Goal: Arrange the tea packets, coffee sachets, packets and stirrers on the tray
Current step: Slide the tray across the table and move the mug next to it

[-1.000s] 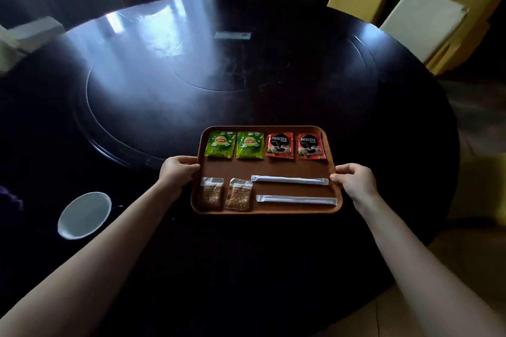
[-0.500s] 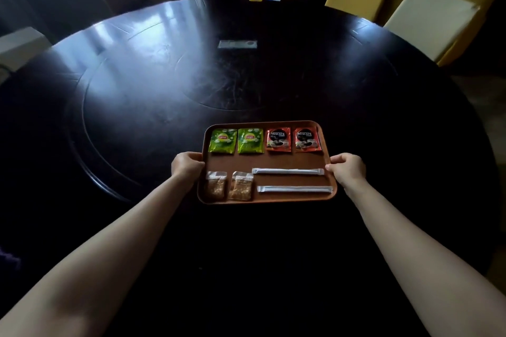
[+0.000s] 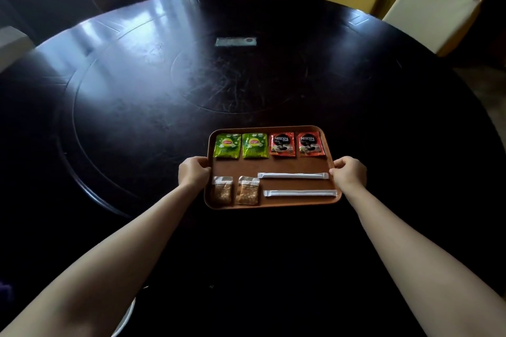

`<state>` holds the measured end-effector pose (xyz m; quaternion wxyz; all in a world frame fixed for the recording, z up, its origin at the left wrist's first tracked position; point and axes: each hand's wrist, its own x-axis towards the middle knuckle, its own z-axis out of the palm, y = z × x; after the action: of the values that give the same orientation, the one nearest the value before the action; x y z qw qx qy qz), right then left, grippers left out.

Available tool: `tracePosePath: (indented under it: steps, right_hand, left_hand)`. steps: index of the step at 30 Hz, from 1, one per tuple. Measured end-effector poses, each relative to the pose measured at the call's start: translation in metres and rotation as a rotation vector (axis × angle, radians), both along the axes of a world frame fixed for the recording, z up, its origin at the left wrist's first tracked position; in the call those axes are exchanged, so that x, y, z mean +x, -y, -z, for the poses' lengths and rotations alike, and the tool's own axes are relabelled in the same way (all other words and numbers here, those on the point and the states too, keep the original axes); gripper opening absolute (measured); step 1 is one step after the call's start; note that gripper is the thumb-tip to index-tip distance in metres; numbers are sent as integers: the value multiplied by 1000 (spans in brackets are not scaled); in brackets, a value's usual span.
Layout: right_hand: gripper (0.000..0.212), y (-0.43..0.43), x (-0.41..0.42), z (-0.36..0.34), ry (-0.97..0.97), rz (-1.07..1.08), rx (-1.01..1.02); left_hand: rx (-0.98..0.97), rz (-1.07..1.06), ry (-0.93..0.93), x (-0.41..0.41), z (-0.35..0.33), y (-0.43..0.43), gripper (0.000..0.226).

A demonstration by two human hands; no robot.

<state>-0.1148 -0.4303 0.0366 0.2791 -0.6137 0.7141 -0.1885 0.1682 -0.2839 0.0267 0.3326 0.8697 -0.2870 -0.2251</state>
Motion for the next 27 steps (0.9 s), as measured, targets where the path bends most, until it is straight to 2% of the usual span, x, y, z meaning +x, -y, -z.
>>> tracePosePath:
  steps: [6,10,14,16,18,21,24,27]
  right_hand:
    - [19,0,-4,-9,-64,-86,31]
    - [30,-14,1,-27,-144,-184,-92]
    - [24,-70,33,-37,-43,-391,-291]
    - [21,-113,56,-35,21,-560,-306]
    - [19,-162,80,-29,108,-735,-222]
    - [23,-233,111,-16,217,-966,44]
    - [35,-279,135,2,167,-1143,211]
    - [39,-304,153,14,93,-1208,289]
  left_hand:
    - [-13,152,204,18,3,-15,26]
    - [112,346,477,51,8,-39,45]
    - [273,454,557,95,20,-69,57]
    - [332,487,538,114,25,-84,59]
    - [342,516,528,129,29,-96,60]
    - [324,554,540,148,33,-110,61]
    - [309,579,546,160,37,-121,61]
    - [297,606,553,165,39,-126,62]
